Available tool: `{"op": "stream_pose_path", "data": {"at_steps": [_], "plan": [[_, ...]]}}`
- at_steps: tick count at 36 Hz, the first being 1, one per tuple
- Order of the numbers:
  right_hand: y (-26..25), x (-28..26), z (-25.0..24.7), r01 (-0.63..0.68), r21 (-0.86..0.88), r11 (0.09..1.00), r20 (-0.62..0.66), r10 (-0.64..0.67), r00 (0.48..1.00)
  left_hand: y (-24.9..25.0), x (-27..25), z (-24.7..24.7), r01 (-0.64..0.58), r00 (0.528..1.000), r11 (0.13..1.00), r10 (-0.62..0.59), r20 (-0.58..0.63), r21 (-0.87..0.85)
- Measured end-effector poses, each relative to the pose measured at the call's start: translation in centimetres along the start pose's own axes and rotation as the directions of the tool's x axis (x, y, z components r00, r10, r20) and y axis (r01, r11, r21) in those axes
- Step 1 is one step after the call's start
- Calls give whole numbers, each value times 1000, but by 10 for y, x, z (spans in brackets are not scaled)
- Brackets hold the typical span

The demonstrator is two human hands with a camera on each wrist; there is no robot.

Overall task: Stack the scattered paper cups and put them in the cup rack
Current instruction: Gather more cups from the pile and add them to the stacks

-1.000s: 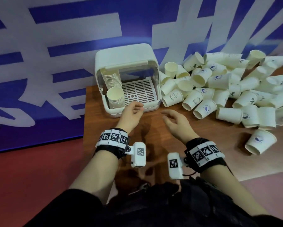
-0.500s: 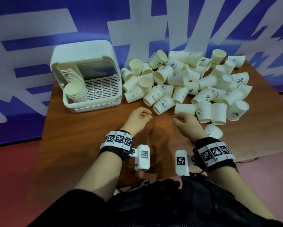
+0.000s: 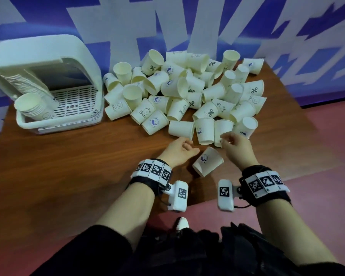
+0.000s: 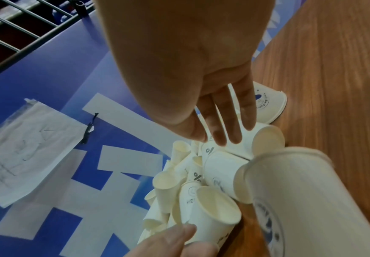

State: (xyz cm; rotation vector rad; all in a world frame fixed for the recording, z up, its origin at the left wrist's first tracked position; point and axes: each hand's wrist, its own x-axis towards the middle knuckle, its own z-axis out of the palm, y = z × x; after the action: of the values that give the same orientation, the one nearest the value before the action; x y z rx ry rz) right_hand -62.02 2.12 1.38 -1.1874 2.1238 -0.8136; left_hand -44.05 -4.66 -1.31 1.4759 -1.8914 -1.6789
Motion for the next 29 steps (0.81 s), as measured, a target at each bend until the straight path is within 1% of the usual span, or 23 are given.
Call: {"op": "stream_pose_path", "data": {"at_steps": [4,6,10,12,16,20,24,29], "plan": [[11,21,-10,-15,5,1000,-1,15,1000,9,17,20,8,1000,989,-11,19,149],[14,33,-13,-13,-13,1000,0,13,1000,10,24,28,2,999,978,-13,50,210],[22,57,-13,55,-137,989,35,-51,998,10,32,41,26,994,957,-56,94,289],[26,67,-12,68,-187,980,76,-55,996,11,36,47,43,990,951,-83,117,306],[33,81,-12,84,-200,976,123,-60,991,14,41,52,81,982,945,-131,138,318],[35,87,-10,99,-241,965,134,-68,989,14,43,52,102,975,935,-161,150,340],[36,90,-7,112,-245,963,152,-75,985,16,44,51,110,964,932,-185,192,346],[37,86,-4,91,-251,964,167,-50,985,15,43,47,133,957,928,-211,197,349]]}}
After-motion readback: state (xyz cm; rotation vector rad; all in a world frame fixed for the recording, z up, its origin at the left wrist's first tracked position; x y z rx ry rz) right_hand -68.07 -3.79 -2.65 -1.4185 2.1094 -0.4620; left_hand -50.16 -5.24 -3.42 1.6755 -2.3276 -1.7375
